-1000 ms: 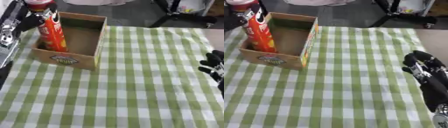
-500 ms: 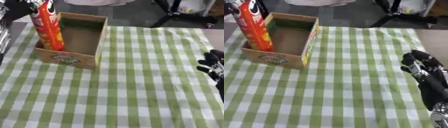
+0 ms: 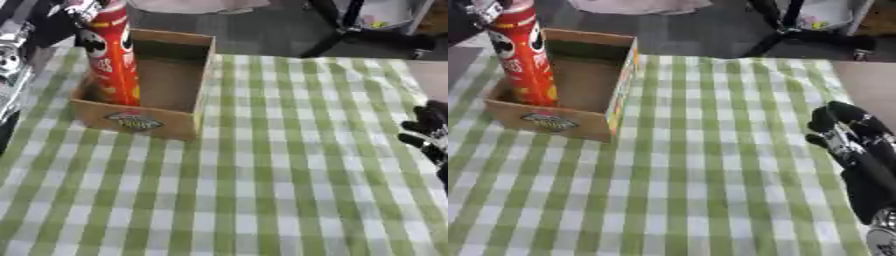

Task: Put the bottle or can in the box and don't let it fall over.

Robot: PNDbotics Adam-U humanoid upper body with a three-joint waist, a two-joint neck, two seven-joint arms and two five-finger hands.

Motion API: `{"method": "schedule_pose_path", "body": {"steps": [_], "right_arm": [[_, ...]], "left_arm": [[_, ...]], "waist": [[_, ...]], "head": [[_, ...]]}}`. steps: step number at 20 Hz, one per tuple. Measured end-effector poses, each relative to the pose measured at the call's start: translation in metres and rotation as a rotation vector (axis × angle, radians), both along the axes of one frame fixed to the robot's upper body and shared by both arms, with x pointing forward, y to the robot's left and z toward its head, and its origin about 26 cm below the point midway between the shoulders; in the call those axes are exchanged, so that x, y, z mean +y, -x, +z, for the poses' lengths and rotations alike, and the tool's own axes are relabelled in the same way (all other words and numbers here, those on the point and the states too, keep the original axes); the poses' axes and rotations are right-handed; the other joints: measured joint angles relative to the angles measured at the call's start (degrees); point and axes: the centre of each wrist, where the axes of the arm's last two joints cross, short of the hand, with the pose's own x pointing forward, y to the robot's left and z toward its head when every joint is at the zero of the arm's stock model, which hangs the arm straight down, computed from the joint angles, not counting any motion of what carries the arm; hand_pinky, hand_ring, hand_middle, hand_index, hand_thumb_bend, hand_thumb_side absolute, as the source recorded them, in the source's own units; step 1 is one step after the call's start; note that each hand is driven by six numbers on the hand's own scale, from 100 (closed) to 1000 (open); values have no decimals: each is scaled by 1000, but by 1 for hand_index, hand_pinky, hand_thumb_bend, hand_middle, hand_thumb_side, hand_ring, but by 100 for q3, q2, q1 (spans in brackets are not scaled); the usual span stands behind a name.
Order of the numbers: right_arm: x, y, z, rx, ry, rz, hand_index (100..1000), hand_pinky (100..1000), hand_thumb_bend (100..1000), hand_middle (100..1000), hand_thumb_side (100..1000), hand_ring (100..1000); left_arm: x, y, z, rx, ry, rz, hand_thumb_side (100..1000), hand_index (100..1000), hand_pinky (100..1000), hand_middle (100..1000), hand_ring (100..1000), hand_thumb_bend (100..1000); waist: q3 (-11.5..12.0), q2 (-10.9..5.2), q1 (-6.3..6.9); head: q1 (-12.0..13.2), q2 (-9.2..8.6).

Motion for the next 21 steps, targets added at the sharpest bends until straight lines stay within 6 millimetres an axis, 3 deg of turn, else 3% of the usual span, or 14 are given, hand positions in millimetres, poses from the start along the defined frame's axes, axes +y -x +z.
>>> {"method": "schedule_pose_path", "body": {"steps": [7, 12, 18, 21], "right_arm": [[-1, 1, -2, 12, -1, -7, 724, 714, 469, 721, 250, 701], [-2, 1, -4, 15, -2, -11, 725, 714, 474, 721, 258, 702], [-8, 2, -3, 1, -4, -36, 725, 715, 480, 722, 278, 703], [-12, 3, -2, -7, -2, -57, 726, 715, 483, 723, 286, 703]], "left_arm": [[-9, 23, 28, -98, 39, -80, 565, 962, 1000, 953, 1000, 471], [-14, 41, 41, -157, 61, -138, 570, 963, 1000, 927, 1000, 367], [0, 67, 33, -240, 73, -218, 529, 962, 1000, 942, 1000, 326], [9, 80, 23, -262, 71, -249, 510, 900, 959, 851, 1000, 303]], "waist": [[73, -29, 17], [127, -54, 16], [211, -149, 25], [274, -207, 23]], "head": [[-86, 33], [-119, 83], [-212, 180], [-249, 246]]}}
